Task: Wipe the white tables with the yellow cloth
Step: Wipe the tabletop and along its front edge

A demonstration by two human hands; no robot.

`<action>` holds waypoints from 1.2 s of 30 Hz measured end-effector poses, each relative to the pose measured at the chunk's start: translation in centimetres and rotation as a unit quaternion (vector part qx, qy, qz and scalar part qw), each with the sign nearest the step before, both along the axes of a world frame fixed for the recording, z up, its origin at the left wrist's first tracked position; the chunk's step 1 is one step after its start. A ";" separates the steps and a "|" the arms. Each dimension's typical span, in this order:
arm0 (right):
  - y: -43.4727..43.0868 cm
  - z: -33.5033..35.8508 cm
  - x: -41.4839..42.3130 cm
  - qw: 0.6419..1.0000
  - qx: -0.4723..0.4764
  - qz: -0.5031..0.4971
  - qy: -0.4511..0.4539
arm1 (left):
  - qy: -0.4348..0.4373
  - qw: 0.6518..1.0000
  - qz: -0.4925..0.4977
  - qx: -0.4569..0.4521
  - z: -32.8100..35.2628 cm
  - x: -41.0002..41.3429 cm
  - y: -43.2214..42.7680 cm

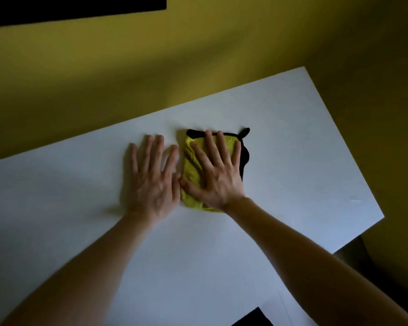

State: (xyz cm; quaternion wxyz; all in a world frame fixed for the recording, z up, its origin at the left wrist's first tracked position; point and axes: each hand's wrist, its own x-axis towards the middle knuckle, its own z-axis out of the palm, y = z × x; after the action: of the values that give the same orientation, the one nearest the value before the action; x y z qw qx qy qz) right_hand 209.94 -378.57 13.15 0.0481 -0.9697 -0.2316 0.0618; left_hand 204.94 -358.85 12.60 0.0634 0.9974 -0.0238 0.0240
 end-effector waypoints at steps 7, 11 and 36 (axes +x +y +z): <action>-5.6 -0.9 7.5 0.996 0.035 0.084 -0.003 | -0.039 0.999 0.008 0.002 -0.6 0.1 0.0; -15.2 -0.2 14.9 0.997 0.022 -0.071 -0.006 | -0.046 0.999 0.005 -0.016 -1.0 0.2 0.0; -2.0 -0.4 13.2 0.996 0.069 0.049 -0.012 | -0.009 0.999 -0.005 -0.037 0.3 0.6 0.2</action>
State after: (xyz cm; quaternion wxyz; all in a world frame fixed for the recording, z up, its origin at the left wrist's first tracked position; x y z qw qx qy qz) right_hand 223.14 -380.58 12.75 0.1094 -0.9523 -0.2827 0.0363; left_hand 205.59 -358.65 12.85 0.0999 0.9940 -0.0289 0.0334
